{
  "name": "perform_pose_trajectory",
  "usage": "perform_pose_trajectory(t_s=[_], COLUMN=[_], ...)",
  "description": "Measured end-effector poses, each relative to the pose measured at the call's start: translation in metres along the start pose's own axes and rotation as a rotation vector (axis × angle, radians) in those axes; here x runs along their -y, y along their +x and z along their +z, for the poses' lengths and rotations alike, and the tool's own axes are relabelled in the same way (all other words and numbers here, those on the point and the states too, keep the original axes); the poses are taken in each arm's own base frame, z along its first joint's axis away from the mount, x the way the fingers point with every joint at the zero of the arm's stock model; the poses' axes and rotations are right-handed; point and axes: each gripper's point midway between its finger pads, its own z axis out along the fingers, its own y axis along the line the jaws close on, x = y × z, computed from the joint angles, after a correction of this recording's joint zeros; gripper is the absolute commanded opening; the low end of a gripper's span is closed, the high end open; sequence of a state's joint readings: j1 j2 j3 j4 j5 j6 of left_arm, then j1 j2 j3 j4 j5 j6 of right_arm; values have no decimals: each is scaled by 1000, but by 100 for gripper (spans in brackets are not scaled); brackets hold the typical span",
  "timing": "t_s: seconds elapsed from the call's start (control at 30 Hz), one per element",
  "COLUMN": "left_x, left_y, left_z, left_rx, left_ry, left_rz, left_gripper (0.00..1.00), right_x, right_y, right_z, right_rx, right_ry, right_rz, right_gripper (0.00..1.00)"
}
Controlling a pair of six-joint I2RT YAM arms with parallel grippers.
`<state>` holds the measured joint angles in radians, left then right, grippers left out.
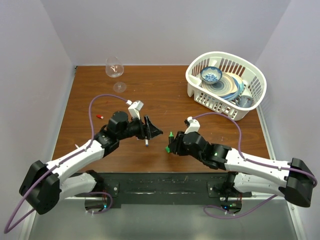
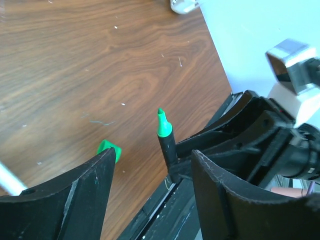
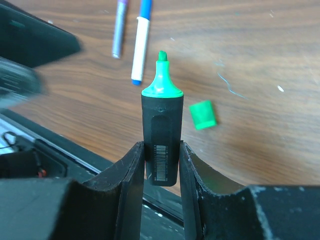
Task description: Insert the pens into the pen caps
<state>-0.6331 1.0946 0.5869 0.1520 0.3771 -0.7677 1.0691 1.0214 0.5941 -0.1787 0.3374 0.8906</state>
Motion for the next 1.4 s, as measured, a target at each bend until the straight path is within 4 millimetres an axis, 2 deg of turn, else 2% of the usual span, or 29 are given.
perform_pose_trajectory(t_s=[0.13, 0.27, 0.5, 0.77, 0.93, 1.03, 1.13, 1.17, 1.23, 1.27, 1.4], left_x=[-2, -9, -2, 11, 12, 17, 23, 27, 35, 37, 45], left_y=[15, 28, 29, 28, 27, 27, 29, 31, 32, 32, 31], left_z=[13, 22, 30, 33, 34, 36, 39, 39, 40, 39, 37], left_rx=[-44, -87, -95, -85, -78, -80, -92, -99, -106, -109, -114], left_ry=[-7, -32, -27, 16, 22, 45, 78, 99, 132, 142, 186], left_rz=[-6, -14, -8, -8, -7, -10, -20, -18, -21, -22, -21], left_gripper=[64, 62, 63, 63, 59, 48, 22, 3, 0, 0, 0], right_x=[-15, -22, -15, -27, -32, -37, -40, -39, -37, -37, -41], right_y=[-11, -16, -17, -23, -26, -26, -23, -21, -19, -19, -22], right_z=[-2, -3, -3, -7, -10, -11, -11, -11, -11, -12, -21], right_rx=[30, 45, 56, 74, 85, 82, 74, 72, 69, 69, 86], right_ry=[-45, -63, -38, -90, -113, -139, -167, -169, -173, -178, -225], right_rz=[12, 4, -25, -12, -5, -9, -15, -20, -25, -27, -30], right_gripper=[0, 0, 0, 0, 0, 0, 2, 8, 17, 29, 48])
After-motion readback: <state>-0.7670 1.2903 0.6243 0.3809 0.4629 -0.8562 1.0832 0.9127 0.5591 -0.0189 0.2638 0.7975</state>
